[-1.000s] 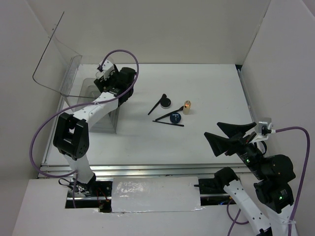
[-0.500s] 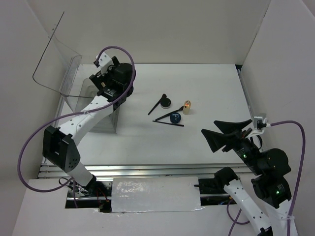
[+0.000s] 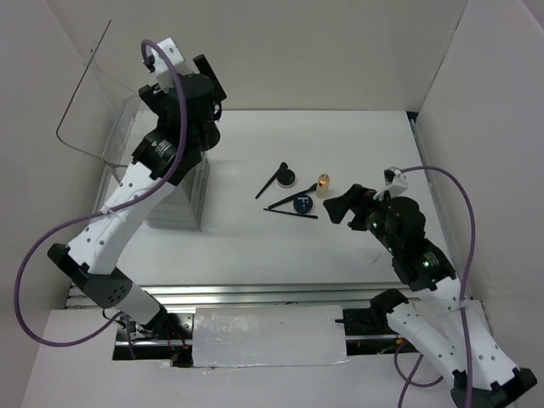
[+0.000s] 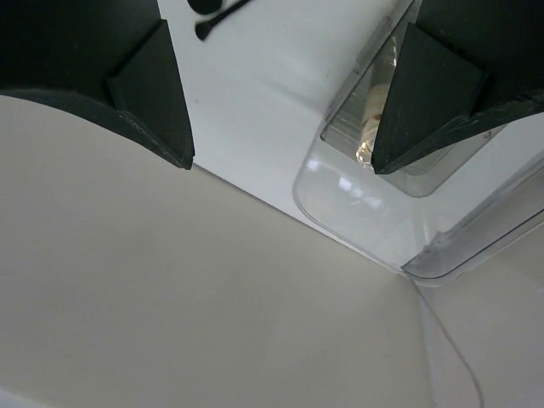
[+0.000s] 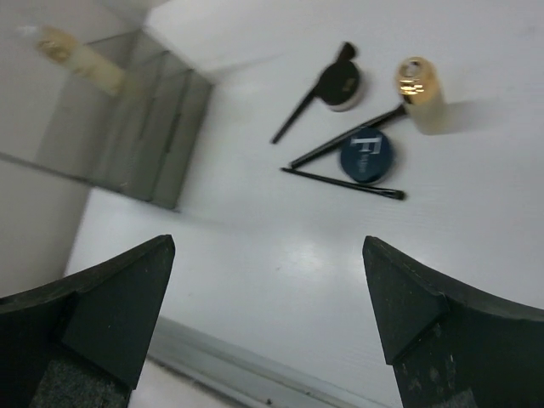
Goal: Organize the makeup
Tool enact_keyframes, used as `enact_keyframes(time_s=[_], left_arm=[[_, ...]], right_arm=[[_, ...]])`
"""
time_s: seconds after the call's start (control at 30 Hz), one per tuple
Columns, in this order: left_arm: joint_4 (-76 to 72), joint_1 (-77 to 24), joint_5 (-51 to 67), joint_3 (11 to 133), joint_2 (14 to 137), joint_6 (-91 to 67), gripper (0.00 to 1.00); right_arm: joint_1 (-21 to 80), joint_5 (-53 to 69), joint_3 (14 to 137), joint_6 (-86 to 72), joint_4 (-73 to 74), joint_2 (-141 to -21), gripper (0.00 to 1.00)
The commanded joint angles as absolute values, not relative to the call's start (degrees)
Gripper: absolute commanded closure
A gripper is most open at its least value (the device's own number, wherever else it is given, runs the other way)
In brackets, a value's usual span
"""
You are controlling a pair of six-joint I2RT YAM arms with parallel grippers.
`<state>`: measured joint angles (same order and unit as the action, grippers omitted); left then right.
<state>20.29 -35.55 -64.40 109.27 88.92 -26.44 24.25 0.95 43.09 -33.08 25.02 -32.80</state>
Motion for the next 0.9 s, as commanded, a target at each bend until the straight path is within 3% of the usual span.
enact_keyframes(time_s=[0.0, 0.13, 0.33, 0.5, 0.63, 0.87], left_arm=[[28.21, -39.98, -59.42, 113.99, 83.77, -21.98, 0.01], [38.91, -44.82, -53.54, 115.40, 76.39, -24.60, 0.01], [46.31, -45.26, -39.13, 94.10, 58.32, -30.48, 0.00], [51.41, -45.44, -37.97, 85.27, 48.97, -31.64, 0.01], [54.40, -45.44, -39.02, 81.66, 44.66, -30.41, 0.01], [52.56, -45.35, -45.61, 72.34, 36.83, -32.69, 0.01]], right_arm=[[24.61, -10.27, 44.91, -30.24, 21.98, -40.92, 0.00], [24.52, -16.51, 47.89, -24.28, 19.17, -51.48, 0.00], [23.21, -18.02, 57.03, -20.23, 17.86, -68.45, 0.05], [21.80, -16.52, 63.45, -18.28, 17.14, -81.79, 0.10], [21.01, -15.73, 66.96, -18.01, 16.79, -87.88, 0.20], [20.21, -14.68, 70.57, -16.26, 17.14, -97.02, 0.29]])
